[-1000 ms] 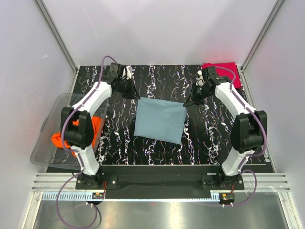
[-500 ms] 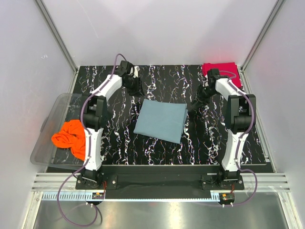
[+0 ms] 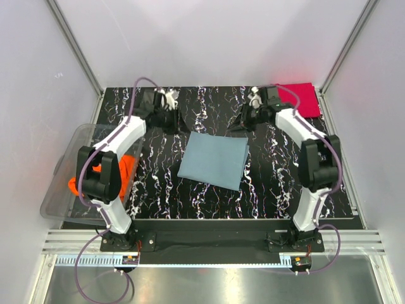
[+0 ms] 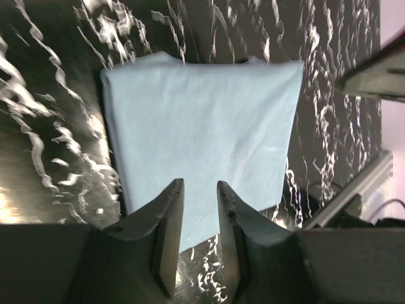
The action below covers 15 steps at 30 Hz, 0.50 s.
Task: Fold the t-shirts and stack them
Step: Neatly place the folded tshirt to the corner
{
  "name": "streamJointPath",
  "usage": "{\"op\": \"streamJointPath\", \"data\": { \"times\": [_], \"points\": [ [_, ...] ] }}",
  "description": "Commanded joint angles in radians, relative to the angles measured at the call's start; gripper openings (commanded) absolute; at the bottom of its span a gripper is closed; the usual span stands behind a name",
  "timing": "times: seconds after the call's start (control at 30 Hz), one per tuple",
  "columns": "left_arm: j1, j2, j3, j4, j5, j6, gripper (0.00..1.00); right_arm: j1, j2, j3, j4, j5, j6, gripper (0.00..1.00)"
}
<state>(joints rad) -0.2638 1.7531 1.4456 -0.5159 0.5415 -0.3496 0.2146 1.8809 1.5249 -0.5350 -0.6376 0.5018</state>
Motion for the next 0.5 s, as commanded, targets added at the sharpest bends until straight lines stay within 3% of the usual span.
{"op": "streamJointPath", "data": {
  "times": [0.0,0.27,0.47],
  "points": [
    [-0.017,0.010,-0.135,0.145,0.087,-0.081,0.31,-0.007,0.116,-0.065,0.245,-0.200,0.152,0.21],
    [-0.045,-0.061,-0.352,0.182,0.064,-0.063,0.29,-0.138,0.241,-0.153,0.245,-0.251,0.037,0.15],
    [-0.045,-0.181,-0.409,0.139,0.037,-0.032,0.31,-0.175,0.215,-0.144,0.092,-0.169,-0.077,0.15]
  ]
}}
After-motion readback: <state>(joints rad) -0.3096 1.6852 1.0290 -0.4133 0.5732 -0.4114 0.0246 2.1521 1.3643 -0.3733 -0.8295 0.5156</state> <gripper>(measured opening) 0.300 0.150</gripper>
